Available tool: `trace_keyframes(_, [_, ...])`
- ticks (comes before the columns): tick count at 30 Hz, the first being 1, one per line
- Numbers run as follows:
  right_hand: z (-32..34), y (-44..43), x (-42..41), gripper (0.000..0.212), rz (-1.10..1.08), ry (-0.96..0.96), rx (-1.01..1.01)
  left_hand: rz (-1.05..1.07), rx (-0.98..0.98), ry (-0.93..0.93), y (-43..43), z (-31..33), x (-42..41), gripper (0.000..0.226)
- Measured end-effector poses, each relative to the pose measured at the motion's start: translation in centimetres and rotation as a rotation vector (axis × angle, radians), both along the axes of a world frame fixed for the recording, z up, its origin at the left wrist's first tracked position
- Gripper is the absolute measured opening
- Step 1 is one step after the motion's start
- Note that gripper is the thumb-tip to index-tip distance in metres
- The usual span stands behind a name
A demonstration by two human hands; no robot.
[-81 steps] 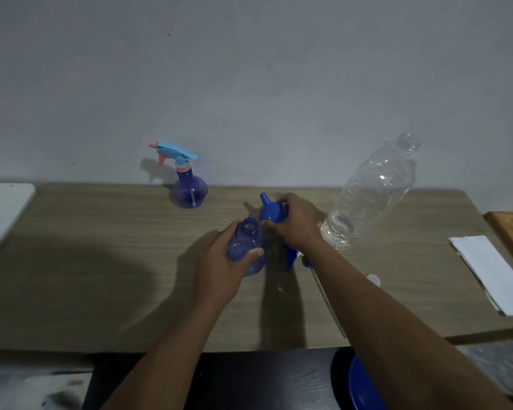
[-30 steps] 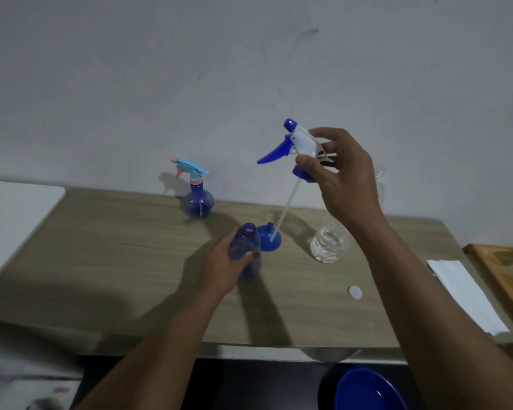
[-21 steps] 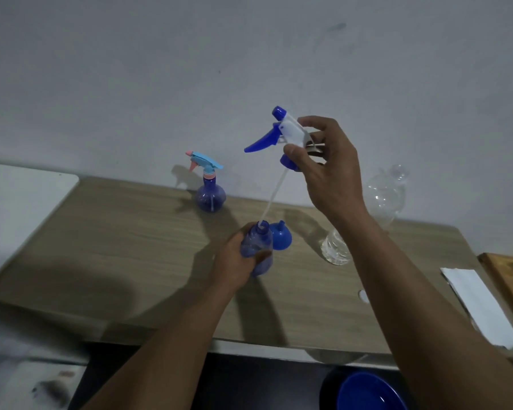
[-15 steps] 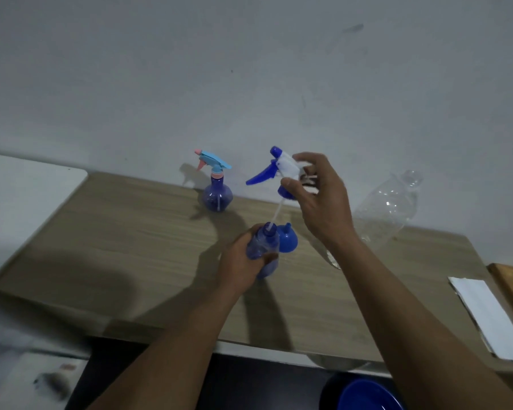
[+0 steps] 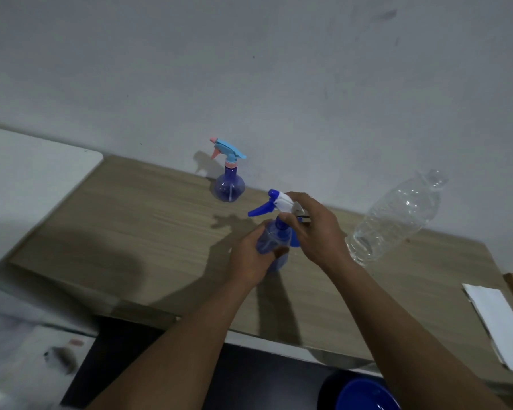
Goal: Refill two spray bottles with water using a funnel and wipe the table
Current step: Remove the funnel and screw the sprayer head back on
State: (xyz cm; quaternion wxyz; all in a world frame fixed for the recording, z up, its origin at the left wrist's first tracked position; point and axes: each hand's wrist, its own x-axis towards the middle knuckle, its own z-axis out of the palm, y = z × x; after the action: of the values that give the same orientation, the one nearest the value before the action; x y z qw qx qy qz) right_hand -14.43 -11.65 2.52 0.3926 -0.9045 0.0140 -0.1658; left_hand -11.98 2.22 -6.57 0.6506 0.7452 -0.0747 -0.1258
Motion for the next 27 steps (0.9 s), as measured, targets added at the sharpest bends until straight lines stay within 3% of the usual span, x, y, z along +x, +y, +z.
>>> trace_keyframes(9, [0.3,-0.4,0.1,0.042,0.046,0.065,-0.145,-0.028,0.035,-0.029,0.1,-0.2,-0.2,0.056])
trace_keyframes(17, [-0.7,0.0,-0.3,0.017,-0.056,0.123,-0.055,-0.003,-0.065,0.053,-0.4,-1.0,0.1,0.059])
trace_keyframes(22, [-1.4,0.7,-0.4,0.028,-0.127,0.106,0.068,0.0,-0.032,0.019,-0.2,-0.3,-0.6,0.039])
trace_keyframes(27, [-2.3,0.9,-1.1,0.021,-0.06,0.078,0.116,-0.006,-0.068,0.005,0.1,-0.2,-0.4,0.066])
